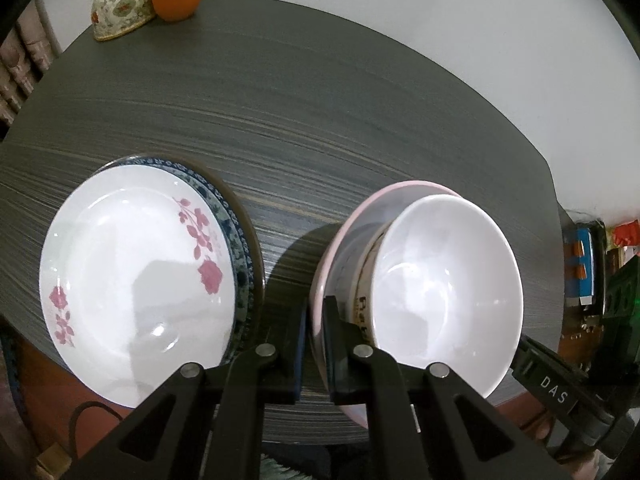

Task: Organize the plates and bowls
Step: 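Lower the bowl stack onto the pink-flower plate with the right tool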

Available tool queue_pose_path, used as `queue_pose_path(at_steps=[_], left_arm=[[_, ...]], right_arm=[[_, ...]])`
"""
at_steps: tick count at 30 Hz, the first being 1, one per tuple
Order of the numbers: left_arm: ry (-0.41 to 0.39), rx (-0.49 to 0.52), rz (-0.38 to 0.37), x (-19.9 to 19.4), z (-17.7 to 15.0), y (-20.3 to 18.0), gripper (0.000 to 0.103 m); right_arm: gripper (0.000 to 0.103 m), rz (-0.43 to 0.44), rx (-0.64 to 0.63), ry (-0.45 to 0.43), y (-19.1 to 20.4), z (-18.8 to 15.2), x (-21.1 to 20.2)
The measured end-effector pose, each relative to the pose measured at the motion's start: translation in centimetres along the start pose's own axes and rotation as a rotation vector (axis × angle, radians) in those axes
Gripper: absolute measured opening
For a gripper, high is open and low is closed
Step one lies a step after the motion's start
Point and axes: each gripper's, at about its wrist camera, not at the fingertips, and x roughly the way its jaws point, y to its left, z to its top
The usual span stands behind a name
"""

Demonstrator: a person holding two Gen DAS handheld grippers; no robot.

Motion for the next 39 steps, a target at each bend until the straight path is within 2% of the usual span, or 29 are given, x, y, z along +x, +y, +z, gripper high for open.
queue_pose_path(at_steps=[17,27,39], left_arm=[[-0.089,-0.063,0.047,-5.4,0.0,3.6,0.006],[-0.118,-0.125,0.083,-8.6,-1.4,8.2,0.006],[-0.120,-0.211,0.123,-9.5,-3.3,13.4,0.006]], right_arm=[[0.012,0.025,-0.105,-0.020,5.9,1.7,-1.0],[0.012,0.059,-0.190,-0.004,11.1,1.6,-0.4],[0.012,0.076,-0.262,0.059,16.4,-0.1,2.3]])
